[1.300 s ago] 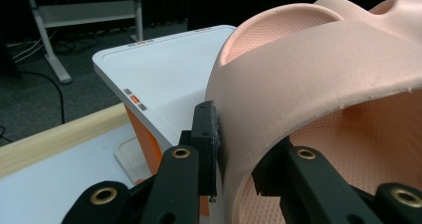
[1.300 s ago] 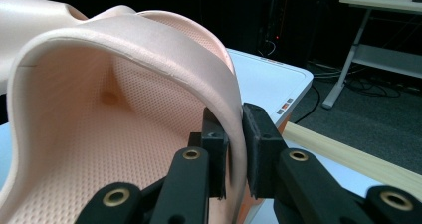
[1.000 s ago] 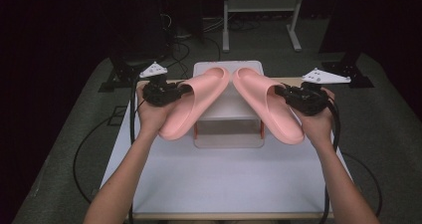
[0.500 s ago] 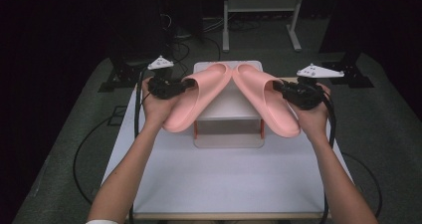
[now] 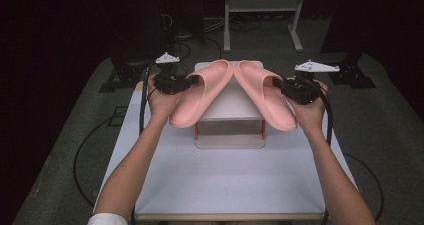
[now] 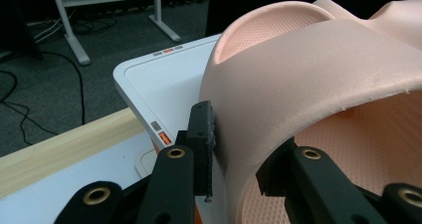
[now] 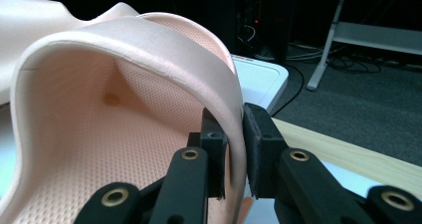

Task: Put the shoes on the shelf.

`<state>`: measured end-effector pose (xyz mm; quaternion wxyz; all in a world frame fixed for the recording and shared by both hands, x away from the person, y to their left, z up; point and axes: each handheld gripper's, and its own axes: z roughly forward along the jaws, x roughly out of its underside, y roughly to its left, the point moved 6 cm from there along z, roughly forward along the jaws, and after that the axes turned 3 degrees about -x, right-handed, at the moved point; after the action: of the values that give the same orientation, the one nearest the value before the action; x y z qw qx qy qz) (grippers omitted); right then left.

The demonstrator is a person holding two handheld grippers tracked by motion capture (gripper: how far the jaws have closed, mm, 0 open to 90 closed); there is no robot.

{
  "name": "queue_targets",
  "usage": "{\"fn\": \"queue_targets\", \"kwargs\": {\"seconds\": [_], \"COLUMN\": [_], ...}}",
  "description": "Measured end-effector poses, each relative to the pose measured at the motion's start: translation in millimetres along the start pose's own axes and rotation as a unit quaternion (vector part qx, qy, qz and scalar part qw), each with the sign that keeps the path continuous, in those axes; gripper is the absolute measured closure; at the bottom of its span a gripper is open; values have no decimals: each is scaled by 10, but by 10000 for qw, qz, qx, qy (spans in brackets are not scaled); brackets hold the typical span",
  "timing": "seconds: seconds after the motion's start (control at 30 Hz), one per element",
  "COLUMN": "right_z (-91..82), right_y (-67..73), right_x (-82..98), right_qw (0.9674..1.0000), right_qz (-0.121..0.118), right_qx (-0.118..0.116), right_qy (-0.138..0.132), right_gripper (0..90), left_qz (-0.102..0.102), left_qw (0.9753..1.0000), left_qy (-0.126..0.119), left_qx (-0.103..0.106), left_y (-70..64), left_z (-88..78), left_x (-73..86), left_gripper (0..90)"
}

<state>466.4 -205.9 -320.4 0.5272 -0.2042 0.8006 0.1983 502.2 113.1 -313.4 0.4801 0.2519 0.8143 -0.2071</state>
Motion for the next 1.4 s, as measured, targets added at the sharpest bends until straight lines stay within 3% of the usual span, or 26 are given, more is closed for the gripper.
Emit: {"fn": "queue_targets", "kwargs": {"seconds": [0.57,1.4], "right_z": [131,201], "right_y": [-32,29], "right_x": [-21,-56], "right_qw": [9996,9987], "right_qz": [198,447], "right_qx": [209,225], "right_qy": [63,82], "right_gripper": [769,698], "left_qz": [-269,-568], "left_qw": [9996,9983], "left_qy": [50,75], "left_qx": [-12,-46], "left_y": [3,-15], "left_z": [112,152], "left_x": [-9,-14], "left_gripper": [648,570]}}
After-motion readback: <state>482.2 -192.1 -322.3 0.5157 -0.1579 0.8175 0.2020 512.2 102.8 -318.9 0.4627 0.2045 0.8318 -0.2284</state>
